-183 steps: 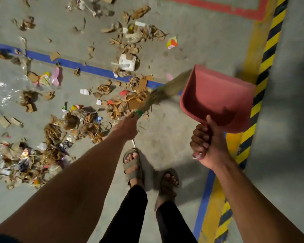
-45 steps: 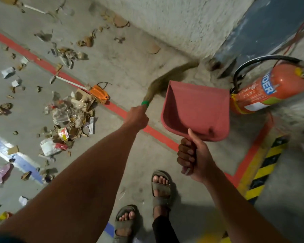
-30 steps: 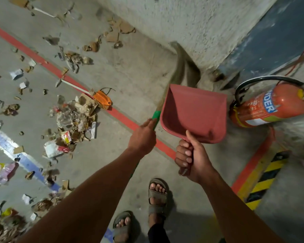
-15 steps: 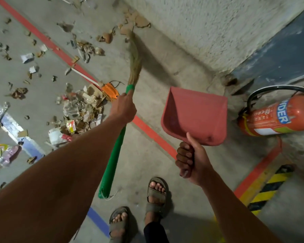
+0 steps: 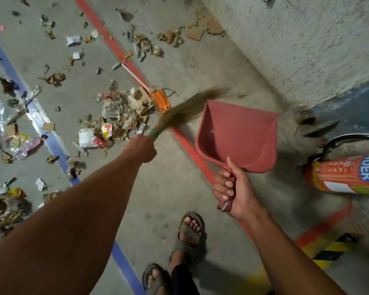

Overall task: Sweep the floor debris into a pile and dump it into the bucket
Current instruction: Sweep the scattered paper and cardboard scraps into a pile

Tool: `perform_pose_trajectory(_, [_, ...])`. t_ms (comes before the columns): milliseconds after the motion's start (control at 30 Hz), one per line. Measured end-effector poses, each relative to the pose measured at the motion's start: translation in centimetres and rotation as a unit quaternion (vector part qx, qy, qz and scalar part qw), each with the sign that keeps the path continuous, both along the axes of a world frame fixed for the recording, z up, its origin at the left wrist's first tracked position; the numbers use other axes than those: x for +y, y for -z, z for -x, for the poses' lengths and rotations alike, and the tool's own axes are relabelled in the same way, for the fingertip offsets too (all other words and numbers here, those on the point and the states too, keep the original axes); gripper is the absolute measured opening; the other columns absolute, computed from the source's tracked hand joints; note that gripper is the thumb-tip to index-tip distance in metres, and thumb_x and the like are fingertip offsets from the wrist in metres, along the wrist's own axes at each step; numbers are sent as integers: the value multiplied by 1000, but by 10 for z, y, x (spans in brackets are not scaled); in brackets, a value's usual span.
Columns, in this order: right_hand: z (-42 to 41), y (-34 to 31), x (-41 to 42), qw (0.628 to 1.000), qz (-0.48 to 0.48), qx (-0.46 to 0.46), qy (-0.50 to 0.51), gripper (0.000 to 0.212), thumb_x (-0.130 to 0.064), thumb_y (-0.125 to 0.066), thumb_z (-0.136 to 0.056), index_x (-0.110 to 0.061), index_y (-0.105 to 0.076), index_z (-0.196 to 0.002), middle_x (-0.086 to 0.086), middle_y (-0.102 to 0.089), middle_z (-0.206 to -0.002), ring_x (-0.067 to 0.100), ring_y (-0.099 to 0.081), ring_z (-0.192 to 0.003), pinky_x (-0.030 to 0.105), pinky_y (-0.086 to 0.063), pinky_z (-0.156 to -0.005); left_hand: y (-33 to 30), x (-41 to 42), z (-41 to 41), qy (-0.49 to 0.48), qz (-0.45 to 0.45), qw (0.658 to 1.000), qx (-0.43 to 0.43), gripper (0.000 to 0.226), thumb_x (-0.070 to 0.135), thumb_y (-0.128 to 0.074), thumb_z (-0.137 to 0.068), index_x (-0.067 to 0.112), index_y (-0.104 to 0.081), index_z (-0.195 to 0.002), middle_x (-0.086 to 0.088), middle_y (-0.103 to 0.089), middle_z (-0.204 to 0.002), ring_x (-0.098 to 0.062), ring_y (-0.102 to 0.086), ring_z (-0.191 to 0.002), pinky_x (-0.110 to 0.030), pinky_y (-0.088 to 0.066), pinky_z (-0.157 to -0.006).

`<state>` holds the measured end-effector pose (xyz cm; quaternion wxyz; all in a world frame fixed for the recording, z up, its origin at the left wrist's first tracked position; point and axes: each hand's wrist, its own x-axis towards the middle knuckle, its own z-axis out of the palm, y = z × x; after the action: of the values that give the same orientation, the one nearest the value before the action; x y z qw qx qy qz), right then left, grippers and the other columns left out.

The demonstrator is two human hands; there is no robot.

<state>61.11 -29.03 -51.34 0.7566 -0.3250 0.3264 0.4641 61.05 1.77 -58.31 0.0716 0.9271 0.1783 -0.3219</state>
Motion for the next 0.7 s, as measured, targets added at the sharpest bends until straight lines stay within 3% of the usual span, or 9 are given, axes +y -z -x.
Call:
perform_pose_trajectory(133, [21, -2, 20, 1000, 1, 0, -26, 45, -50, -56, -101, -23, -41, -69, -8, -28, -47, 6, -24, -32, 21, -20, -32, -15, 30, 20, -62, -22, 993, -93, 63, 8, -47, -96, 19, -34, -156, -24, -63, -120, -41, -65, -97, -47, -57, -77])
perform_pose_trajectory(233, [37, -14, 41, 999, 2, 0, -47, 46, -50, -57, -101, -22, -41, -68, -7, -28, -47, 6, -23, -32, 23, -17, -33, -26, 37, 55, -66, -9, 983, -169, 67, 12, -42, -100, 23, -22, -162, -24, -55, -141, -43, -65, -101, -52, -58, -79])
perform_pose_trajectory(300, [46, -21, 54, 998, 0, -1, -57, 46, -50, -56, -101, -22, -42, -68, -7, -28, -47, 6, -23, -32, 23, -17, -34, -32, 31, 80, -66, 12, 983, -173, 68, 17, -39, -103, 28, -13, -165, -18, -40, -159, -42, -65, -106, -54, -58, -84])
perform_pose_trajectory(367, [56, -28, 66, 998, -3, -7, -68, 45, -49, -56, -101, -22, -42, -68, -7, -27, -48, 6, -23, -33, 23, -18, -33, -38, 21, 108, -63, 47, 984, -160, 66, 22, -36, -106, 36, -8, -164, -10, -35, -163, -34, -67, -93, -49, -62, -75])
perform_pose_trajectory(433, [66, -31, 76, 996, -2, -16, -83, 44, -49, -58, -101, -23, -42, -69, -7, -27, -49, 6, -23, -33, 23, -20, -33, -35, 14, 135, -44, 68, 986, -147, 64, 25, -36, -106, 40, -11, -163, -5, -45, -155, -24, -63, -78, -43, -62, -63])
perform_pose_trajectory(533, [81, -32, 86, 994, 9, -33, -108, 44, -48, -58, -100, -22, -43, -68, -7, -28, -48, 6, -23, -33, 22, -15, -35, -26, 25, 159, -26, 53, 996, -74, 59, 26, -41, -103, 39, -28, -159, -6, -61, -124, -22, -61, -78, -38, -59, -62])
perform_pose_trajectory(633, [98, -29, 92, 991, 20, -33, -126, 45, -48, -56, -102, -22, -44, -67, -8, -30, -47, 5, -25, -32, 21, -15, -35, -22, 53, 164, -73, 11, 997, -4, 48, 19, -49, -98, 21, -52, -146, -3, -51, -86, -20, -55, -69, -31, -45, -53])
perform_pose_trajectory(700, [110, -24, 94, 990, 25, -29, -138, 46, -49, -56, -102, -22, -44, -67, -8, -30, -47, 5, -25, -32, 21, -17, -34, -24, 72, 167, -126, -16, 992, -17, 44, 15, -48, -98, 16, -52, -142, -5, -45, -83, -21, -51, -67, -32, -43, -53])
